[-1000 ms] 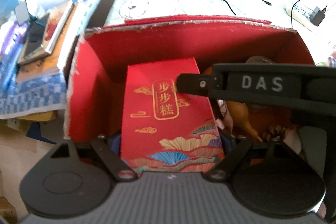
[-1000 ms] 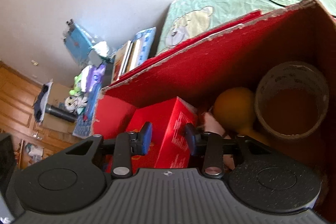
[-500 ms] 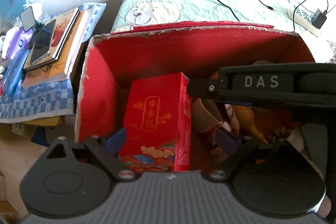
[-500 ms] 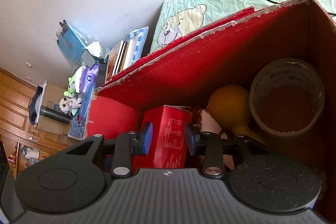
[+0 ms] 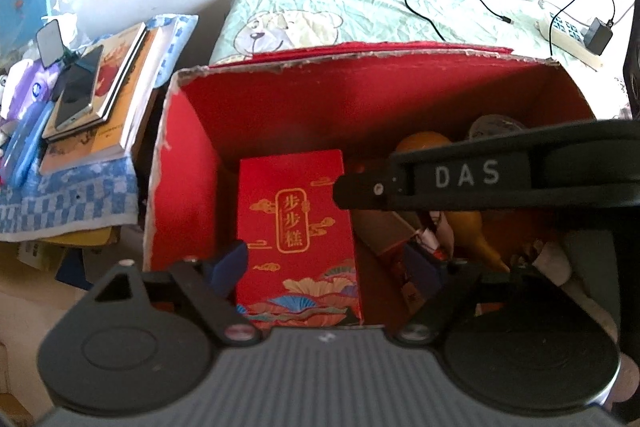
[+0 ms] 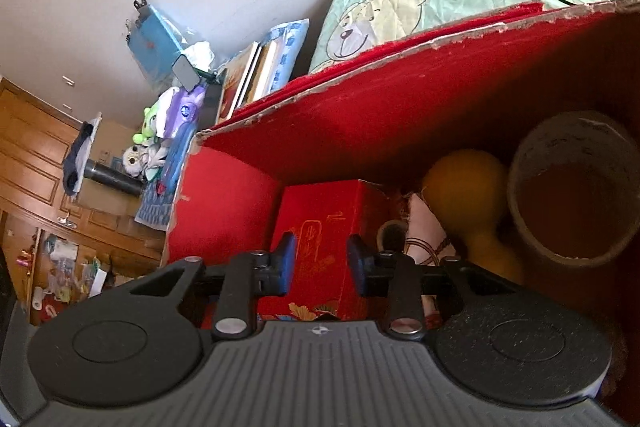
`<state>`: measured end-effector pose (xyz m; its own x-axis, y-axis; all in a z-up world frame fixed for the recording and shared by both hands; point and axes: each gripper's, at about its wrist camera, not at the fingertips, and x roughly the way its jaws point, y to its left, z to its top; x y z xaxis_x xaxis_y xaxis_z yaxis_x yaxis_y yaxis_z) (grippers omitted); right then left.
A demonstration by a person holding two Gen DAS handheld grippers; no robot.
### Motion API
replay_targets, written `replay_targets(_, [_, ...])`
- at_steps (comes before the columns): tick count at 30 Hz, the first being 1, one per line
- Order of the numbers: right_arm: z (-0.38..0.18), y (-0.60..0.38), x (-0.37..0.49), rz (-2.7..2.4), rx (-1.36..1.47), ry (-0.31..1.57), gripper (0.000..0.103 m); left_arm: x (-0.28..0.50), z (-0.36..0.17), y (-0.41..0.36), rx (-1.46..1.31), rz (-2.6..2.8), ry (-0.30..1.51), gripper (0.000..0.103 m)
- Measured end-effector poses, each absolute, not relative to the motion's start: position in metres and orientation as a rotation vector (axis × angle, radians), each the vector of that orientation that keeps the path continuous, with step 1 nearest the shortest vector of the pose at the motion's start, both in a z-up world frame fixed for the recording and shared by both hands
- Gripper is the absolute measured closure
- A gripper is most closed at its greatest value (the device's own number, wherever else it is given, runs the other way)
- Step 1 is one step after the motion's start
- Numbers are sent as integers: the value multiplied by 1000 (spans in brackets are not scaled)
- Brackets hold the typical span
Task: Organize objects
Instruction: 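Open the right tool to release the gift box inside the box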
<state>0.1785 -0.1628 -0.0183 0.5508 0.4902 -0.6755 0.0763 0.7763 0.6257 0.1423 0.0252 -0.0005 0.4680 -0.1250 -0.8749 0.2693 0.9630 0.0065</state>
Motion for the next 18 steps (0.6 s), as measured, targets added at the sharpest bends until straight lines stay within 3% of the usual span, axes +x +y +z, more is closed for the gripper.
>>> replay_targets(13, [-28,-173,179,164,729,1025,70,147,-10,12,217,-181,1046,13])
replay_targets(18, [-21,-170,174,199,694,965,70,147,-13,9,246,-167,1031,12])
